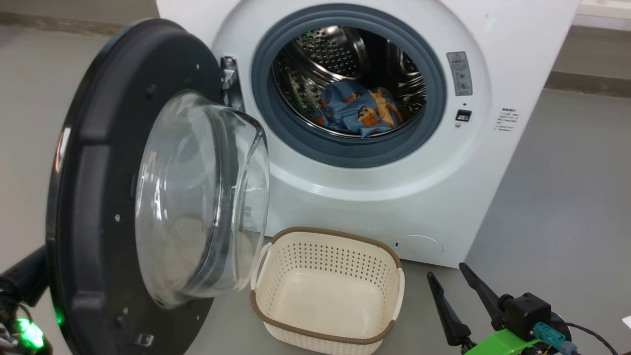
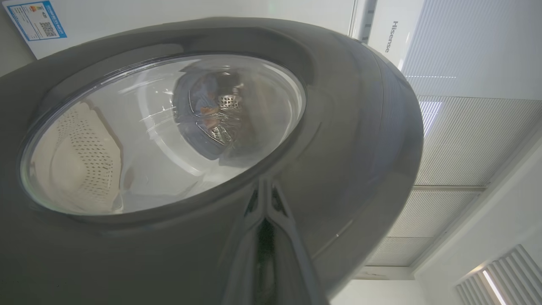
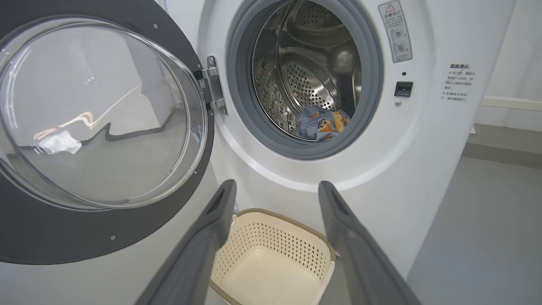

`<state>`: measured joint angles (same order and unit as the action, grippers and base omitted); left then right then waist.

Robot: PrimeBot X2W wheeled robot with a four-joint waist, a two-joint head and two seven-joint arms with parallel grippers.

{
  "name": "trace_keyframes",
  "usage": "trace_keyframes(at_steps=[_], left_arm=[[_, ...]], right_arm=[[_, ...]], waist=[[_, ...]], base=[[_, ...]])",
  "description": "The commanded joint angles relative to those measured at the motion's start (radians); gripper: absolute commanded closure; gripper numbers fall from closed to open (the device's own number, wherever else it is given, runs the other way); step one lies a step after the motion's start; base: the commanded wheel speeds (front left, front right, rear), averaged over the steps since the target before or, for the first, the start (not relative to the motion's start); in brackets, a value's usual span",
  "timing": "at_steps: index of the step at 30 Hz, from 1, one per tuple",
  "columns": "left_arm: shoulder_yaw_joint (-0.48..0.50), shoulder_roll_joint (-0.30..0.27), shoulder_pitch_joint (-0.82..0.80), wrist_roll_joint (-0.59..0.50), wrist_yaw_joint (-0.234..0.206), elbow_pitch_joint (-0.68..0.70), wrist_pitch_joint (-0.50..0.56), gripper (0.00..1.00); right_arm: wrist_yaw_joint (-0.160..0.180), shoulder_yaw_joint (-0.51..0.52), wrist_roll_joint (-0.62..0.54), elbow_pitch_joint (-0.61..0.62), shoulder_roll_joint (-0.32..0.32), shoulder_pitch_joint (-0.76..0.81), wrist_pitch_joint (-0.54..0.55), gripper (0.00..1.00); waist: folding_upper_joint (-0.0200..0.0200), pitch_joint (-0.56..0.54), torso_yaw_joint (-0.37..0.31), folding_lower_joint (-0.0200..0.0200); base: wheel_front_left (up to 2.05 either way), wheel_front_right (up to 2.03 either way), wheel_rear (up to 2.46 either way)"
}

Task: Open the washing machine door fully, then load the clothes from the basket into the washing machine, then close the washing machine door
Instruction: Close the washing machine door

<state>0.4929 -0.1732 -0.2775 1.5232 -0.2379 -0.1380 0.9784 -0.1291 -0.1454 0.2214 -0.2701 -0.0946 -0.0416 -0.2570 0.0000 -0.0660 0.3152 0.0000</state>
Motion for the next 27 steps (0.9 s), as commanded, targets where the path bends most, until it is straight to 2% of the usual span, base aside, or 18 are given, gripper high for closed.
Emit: trace_keyframes(at_steps=[1, 12, 21, 27], left_arm=[[0.01, -0.011, -0.007, 0.015, -0.004, 0.059, 0.025, 1.0], [-0.051, 0.067, 0.056, 0.021, -0.021, 0.233, 0.047, 1.0], [-0.135, 0.11, 0.068, 0.018, -0.004, 0.28, 0.005, 1.0], [-0.205, 0.121, 0.063, 0.045, 0.042, 0.257, -0.07, 1.0]], right_arm=[[-0.002, -0.014, -0.007, 0.029, -0.001, -0.011, -0.005, 0.0], [-0.002, -0.004, -0.011, 0.036, 0.0, 0.001, -0.005, 0.0], [-0.002, -0.005, -0.013, 0.034, 0.001, -0.003, -0.005, 0.0], [-0.002, -0.007, -0.016, 0.034, -0.001, -0.004, -0.005, 0.0]], waist=[[0.0, 0.0, -0.016, 0.0], [0.0, 0.007, -0.07, 0.0], [0.0, 0.017, -0.109, 0.0], [0.0, 0.017, -0.154, 0.0]], base=[[0.0, 0.0, 0.0], [0.0, 0.0, 0.0], [0.0, 0.0, 0.0], [0.0, 0.0, 0.0]])
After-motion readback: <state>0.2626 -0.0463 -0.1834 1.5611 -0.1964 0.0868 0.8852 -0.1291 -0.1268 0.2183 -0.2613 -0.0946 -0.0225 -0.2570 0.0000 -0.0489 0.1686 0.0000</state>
